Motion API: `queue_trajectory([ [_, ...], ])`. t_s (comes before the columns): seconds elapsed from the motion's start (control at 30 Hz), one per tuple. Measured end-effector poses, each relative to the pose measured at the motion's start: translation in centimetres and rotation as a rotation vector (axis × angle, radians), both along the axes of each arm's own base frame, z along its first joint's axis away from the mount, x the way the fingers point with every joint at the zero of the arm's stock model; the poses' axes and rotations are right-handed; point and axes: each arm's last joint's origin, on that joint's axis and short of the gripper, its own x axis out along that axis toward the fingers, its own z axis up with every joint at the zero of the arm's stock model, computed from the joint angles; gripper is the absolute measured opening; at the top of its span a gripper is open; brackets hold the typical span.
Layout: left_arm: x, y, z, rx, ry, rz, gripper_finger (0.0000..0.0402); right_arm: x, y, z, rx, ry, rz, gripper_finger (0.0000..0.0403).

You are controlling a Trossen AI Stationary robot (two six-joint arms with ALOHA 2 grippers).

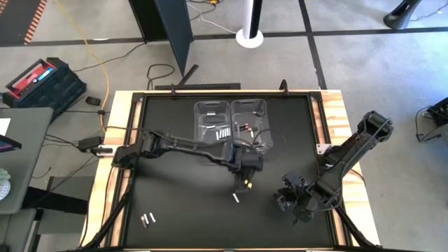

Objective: Sort batteries
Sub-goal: Put the white battery into the left transparent bin

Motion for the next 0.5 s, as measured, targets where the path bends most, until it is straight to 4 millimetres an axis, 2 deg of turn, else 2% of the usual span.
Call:
queue_trajectory([
  [0.1,-0.3,-2.2,-0.4,0.023,-0.013,-0.099,0.0127,-0.2,0.2,0.0,-0.002,0.001,0.012,0.0173],
  [0.27,-1.1,-5.0,-2.7,0.023,0.046,-0.212,0.0127,-0.3,0.3,0.0,-0.003,0.001,0.021,0.0173],
  [0.5,-1.3,-6.4,-3.8,0.007,0.03,-0.284,0.0127,-0.4,0.4,0.0,-0.01,0.002,0.035,0.0173],
])
